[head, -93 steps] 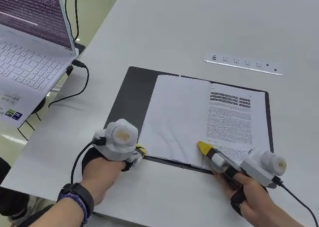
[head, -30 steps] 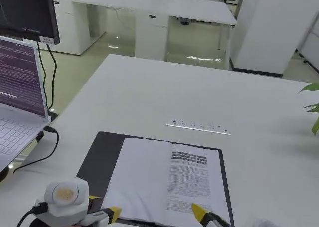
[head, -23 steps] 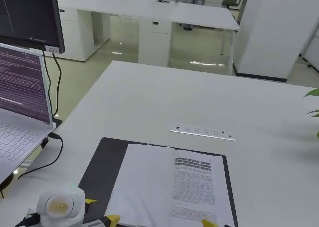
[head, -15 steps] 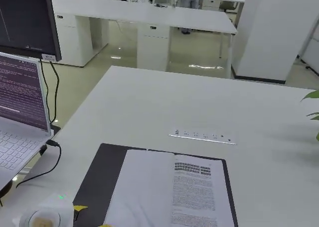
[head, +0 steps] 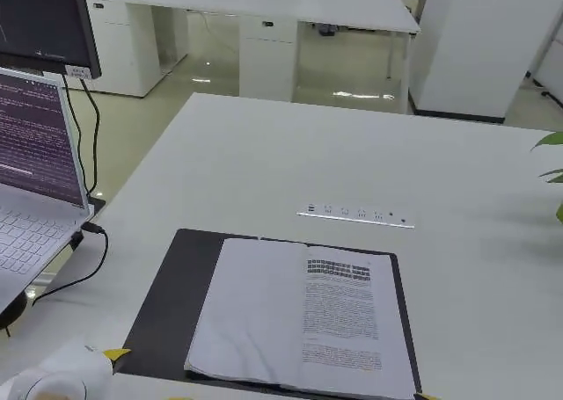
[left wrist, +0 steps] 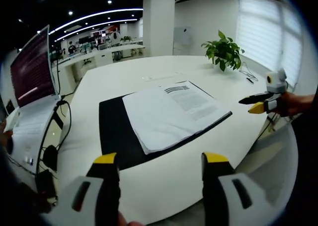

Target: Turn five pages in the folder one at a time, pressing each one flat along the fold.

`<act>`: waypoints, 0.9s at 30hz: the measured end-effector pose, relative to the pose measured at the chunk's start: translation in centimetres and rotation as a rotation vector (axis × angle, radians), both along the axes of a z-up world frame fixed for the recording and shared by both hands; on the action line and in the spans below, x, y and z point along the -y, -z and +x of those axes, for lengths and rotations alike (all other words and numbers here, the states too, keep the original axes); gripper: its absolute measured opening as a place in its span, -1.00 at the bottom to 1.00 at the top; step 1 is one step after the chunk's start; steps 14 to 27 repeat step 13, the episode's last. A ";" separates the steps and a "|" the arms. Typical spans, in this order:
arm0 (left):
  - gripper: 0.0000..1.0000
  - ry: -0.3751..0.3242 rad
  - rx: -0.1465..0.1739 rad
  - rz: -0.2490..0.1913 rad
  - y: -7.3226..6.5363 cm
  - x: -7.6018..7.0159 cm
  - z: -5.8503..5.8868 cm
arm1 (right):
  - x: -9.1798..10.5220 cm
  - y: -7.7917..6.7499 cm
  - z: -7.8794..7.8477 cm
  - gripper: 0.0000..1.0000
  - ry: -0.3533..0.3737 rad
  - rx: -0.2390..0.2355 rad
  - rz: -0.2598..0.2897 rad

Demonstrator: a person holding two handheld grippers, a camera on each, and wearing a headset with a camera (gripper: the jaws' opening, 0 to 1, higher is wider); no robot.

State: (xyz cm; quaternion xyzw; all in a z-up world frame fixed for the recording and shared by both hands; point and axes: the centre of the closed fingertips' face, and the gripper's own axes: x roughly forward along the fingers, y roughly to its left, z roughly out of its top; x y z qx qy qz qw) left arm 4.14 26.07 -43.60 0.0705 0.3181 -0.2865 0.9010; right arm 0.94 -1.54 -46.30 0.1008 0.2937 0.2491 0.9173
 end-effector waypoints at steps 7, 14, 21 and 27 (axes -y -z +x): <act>0.35 -0.010 -0.001 -0.013 0.0 0.3 -0.3 | -0.2 0.1 -0.2 0.43 -0.001 -0.007 0.013; 0.33 -0.033 -0.008 -0.022 0.4 0.1 -0.5 | -0.4 1.2 -1.3 0.44 -0.042 -0.041 -0.032; 0.33 -0.033 -0.008 -0.022 0.4 0.1 -0.5 | -0.4 1.2 -1.3 0.44 -0.042 -0.041 -0.032; 0.33 -0.033 -0.008 -0.022 0.4 0.1 -0.5 | -0.4 1.2 -1.3 0.44 -0.042 -0.041 -0.032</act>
